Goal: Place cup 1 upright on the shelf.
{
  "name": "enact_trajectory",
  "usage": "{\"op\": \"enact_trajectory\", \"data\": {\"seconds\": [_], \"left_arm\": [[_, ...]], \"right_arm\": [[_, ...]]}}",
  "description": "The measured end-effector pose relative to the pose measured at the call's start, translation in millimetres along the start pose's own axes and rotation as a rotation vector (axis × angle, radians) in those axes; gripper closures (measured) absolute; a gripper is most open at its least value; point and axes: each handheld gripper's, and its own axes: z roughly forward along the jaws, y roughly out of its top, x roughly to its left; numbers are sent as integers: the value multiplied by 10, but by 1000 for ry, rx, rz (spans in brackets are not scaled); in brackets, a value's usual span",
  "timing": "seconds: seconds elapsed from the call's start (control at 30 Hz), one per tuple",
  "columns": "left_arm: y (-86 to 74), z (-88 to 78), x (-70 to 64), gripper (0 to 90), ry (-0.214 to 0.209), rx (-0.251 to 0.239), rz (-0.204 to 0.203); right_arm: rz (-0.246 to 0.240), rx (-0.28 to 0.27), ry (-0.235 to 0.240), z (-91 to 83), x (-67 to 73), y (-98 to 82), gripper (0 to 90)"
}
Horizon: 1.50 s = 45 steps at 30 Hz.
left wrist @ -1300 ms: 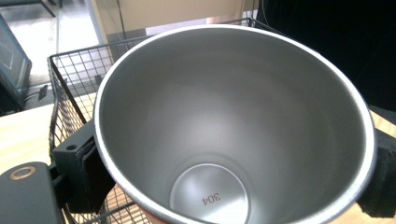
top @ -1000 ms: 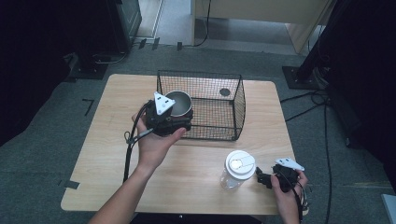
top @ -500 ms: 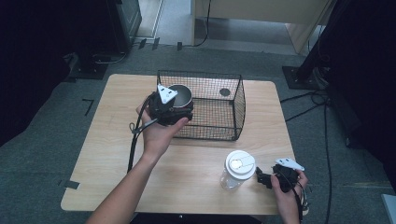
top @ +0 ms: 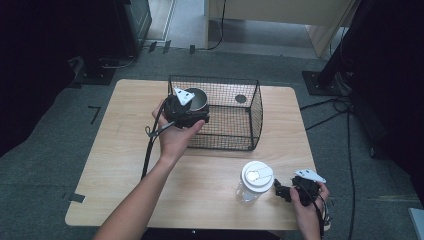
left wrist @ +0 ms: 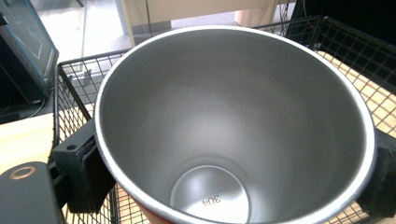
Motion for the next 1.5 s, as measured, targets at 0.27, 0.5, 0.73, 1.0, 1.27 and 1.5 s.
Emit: {"op": "enact_trajectory", "data": {"seconds": [0.27,0.5,0.73,1.0,1.27,1.5], "left_arm": [[-38,165,-6,78,14,19,6],[-78,319,-23,78,24,47,11],[-133,460,-4,78,45,74,15],[-179,567,19,78,91,113,23],[-211,636,2,77,80,144,25],[-196,685,-4,77,66,196,39]], "right_arm": [[0,0,0,0,0,0,0],[0,0,0,0,0,0,0],[0,0,0,0,0,0,0],[0,1,0,0,0,0,0],[0,0,0,0,0,0,0],[0,0,0,0,0,0,0]]}}
